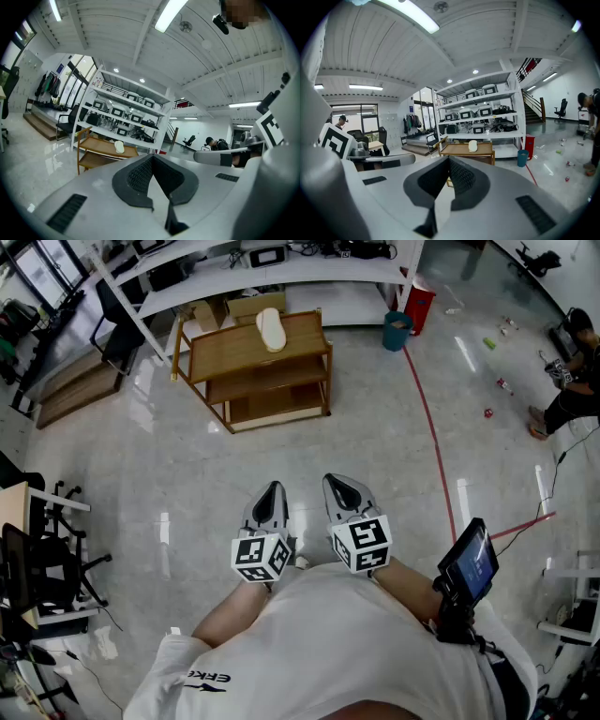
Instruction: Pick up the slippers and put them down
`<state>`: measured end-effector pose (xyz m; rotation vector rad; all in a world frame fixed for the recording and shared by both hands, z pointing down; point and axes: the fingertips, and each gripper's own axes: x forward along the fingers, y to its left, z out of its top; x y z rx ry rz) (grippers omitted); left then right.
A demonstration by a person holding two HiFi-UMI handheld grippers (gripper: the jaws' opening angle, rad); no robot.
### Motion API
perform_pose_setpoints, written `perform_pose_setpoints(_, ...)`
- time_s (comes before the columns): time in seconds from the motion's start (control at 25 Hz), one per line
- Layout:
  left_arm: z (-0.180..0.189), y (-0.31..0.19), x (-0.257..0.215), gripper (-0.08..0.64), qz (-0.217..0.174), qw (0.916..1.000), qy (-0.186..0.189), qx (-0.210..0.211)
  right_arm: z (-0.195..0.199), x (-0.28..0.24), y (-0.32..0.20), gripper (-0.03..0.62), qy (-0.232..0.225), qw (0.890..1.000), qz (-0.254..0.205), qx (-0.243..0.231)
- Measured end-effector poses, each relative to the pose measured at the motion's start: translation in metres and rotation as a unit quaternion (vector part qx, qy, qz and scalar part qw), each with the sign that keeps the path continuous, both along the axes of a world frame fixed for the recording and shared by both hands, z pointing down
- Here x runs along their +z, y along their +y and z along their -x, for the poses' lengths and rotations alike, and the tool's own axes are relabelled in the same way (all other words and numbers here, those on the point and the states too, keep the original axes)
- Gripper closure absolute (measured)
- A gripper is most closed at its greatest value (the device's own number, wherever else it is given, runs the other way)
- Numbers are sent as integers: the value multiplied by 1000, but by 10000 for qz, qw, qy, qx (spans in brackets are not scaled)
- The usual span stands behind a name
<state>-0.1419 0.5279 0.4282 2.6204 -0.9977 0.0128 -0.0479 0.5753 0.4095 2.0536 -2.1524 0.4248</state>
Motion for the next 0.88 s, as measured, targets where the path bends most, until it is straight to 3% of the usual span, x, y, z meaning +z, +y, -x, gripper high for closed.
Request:
perform_pose_setpoints(0.56, 10, 0, -1, 557, -15, 10000, 27, -53, 10, 0, 0, 588, -113, 9999, -69, -57)
perform_pose_setpoints(0.88, 34, -13, -3, 557, -11, 9999, 66, -99, 26, -2, -11, 588, -94, 9999, -70, 18)
